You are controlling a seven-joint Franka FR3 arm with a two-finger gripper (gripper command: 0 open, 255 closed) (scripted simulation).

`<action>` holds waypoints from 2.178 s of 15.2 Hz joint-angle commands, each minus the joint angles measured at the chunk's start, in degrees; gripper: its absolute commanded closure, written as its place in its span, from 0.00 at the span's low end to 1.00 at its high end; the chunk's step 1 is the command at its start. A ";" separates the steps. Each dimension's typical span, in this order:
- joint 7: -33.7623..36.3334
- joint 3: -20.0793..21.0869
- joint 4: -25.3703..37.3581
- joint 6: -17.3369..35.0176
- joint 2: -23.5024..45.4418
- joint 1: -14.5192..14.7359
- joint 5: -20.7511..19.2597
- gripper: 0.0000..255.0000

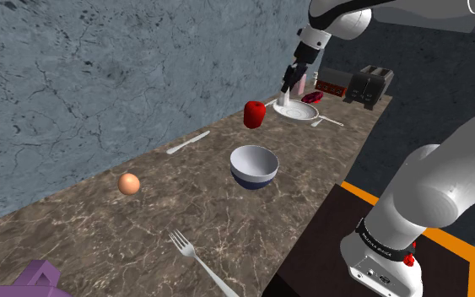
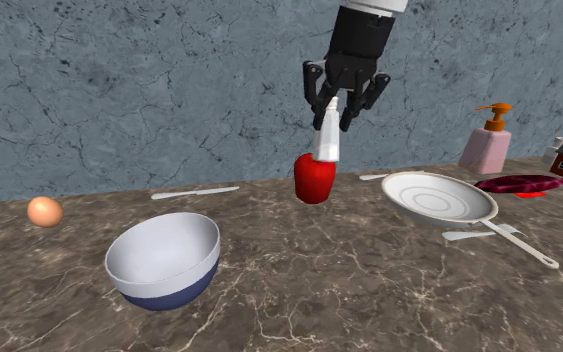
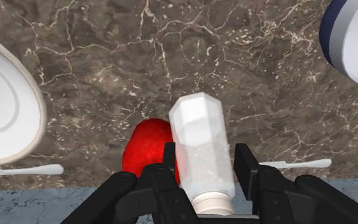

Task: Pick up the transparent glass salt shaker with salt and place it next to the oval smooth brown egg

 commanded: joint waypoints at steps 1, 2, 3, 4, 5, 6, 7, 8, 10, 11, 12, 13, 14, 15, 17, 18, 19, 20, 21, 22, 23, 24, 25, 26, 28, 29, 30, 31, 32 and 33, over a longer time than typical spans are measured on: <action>2.82 1.92 -0.48 0.61 -0.31 0.92 -0.02 1.00; 4.26 2.91 -0.68 1.00 -0.34 1.43 0.02 1.00; 5.68 3.89 -0.82 1.38 -0.31 1.95 0.07 1.00; 7.09 4.86 -0.88 1.75 -0.21 2.48 0.13 1.00; 8.50 5.81 -0.88 2.11 -0.06 3.02 0.20 1.00; 9.89 6.77 -0.82 2.46 0.16 3.53 0.27 1.00; 11.28 7.71 -0.68 2.80 0.44 4.07 0.34 1.00; 12.66 8.65 -0.49 3.12 0.78 4.60 0.41 1.00; 15.41 10.47 0.11 3.74 1.62 5.67 0.52 1.00; 16.77 11.36 0.51 4.03 2.12 6.22 0.56 1.00; 18.13 12.25 0.97 4.30 2.68 6.74 0.58 1.00; 19.49 13.13 1.50 4.56 3.29 7.25 0.59 1.00; 20.84 13.99 2.09 4.80 3.95 7.77 0.58 1.00; 22.19 14.83 2.75 5.02 4.67 8.28 0.54 1.00; 24.89 16.47 4.27 5.39 6.23 9.32 0.39 1.00; 26.23 17.26 5.13 5.55 7.09 9.82 0.28 1.00; 27.58 18.03 6.06 5.68 7.99 10.33 0.13 1.00; 28.92 18.79 7.05 5.78 8.94 10.84 -0.05 1.00; 30.27 19.53 8.11 5.86 9.93 11.34 -0.26 1.00; 31.61 20.24 9.23 5.91 10.96 11.84 -0.50 1.00; 32.95 20.91 10.43 5.92 12.04 12.37 -0.77 1.00; 34.29 21.57 11.70 5.90 13.16 12.89 -1.08 1.00; 35.62 22.22 13.03 5.85 14.33 13.41 -1.42 1.00; 36.95 22.83 14.44 5.76 15.53 13.94 -1.79 1.00; 39.59 23.97 17.48 5.46 18.08 15.03 -2.62 1.00; 40.90 24.50 19.12 5.25 19.41 15.59 -3.08 1.00; 42.19 25.01 20.83 4.99 20.79 16.16 -3.56 1.00; 43.47 25.47 22.64 4.69 22.22 16.76 -4.07 1.00; 44.73 25.88 24.53 4.33 23.69 17.39 -4.59 1.00; 45.97 26.27 26.51 3.92 25.22 18.03 -5.12 1.00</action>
